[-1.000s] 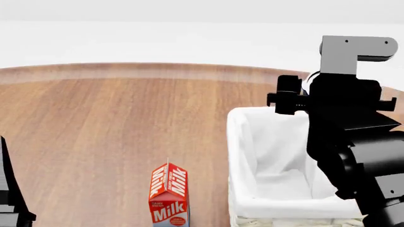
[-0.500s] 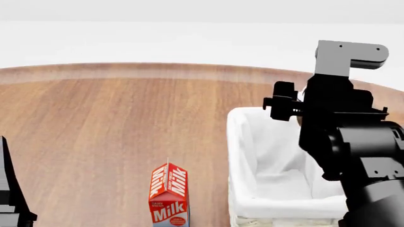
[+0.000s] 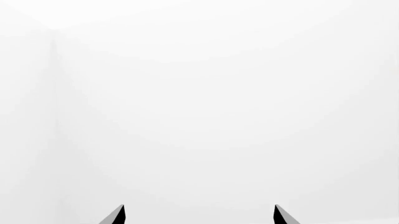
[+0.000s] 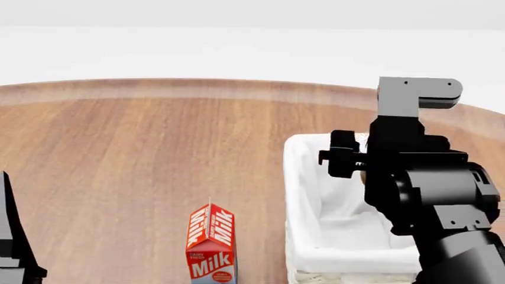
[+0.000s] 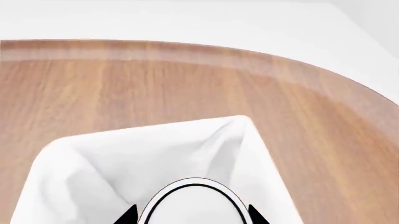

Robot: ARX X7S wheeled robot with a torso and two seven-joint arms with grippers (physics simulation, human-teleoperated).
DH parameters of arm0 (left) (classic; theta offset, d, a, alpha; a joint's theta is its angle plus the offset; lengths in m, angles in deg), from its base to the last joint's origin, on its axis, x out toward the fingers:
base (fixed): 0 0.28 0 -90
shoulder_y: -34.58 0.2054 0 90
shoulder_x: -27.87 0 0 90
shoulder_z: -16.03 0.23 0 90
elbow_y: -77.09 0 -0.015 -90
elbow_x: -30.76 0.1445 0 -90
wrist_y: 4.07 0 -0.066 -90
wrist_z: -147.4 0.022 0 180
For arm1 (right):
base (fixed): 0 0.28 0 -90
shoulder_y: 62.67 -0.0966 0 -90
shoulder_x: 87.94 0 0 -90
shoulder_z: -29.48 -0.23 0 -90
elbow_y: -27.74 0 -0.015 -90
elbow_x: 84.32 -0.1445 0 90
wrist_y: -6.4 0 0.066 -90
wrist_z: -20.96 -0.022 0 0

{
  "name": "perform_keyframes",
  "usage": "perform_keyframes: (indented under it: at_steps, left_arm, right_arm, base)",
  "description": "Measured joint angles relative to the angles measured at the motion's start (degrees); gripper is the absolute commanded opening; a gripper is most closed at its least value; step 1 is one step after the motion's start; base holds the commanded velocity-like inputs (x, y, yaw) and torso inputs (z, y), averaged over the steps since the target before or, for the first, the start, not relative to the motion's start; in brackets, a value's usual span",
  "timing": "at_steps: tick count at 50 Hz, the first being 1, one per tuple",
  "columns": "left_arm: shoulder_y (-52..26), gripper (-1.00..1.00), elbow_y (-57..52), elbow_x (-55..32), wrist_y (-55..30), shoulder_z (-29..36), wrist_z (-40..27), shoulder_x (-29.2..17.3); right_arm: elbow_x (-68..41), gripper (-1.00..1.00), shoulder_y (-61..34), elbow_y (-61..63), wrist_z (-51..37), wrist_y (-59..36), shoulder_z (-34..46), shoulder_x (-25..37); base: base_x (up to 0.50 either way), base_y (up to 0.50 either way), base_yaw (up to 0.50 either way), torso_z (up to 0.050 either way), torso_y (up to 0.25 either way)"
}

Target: Pick up the alphabet soup and the tomato sauce, and put them in the basket.

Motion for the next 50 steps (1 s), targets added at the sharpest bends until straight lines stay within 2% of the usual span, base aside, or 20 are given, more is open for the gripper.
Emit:
perform_keyframes:
  at_steps: [50]
  left_arm:
    - [0.72, 1.00, 0.79, 0.05, 1.38, 0.24, -0.32, -0.30]
  right_arm:
    - [2.34, -1.00, 4.78, -6.63, 4.82, 4.06, 2.46, -4.31]
  base:
    - [0.00, 0.00, 0.00, 0.000, 0.001]
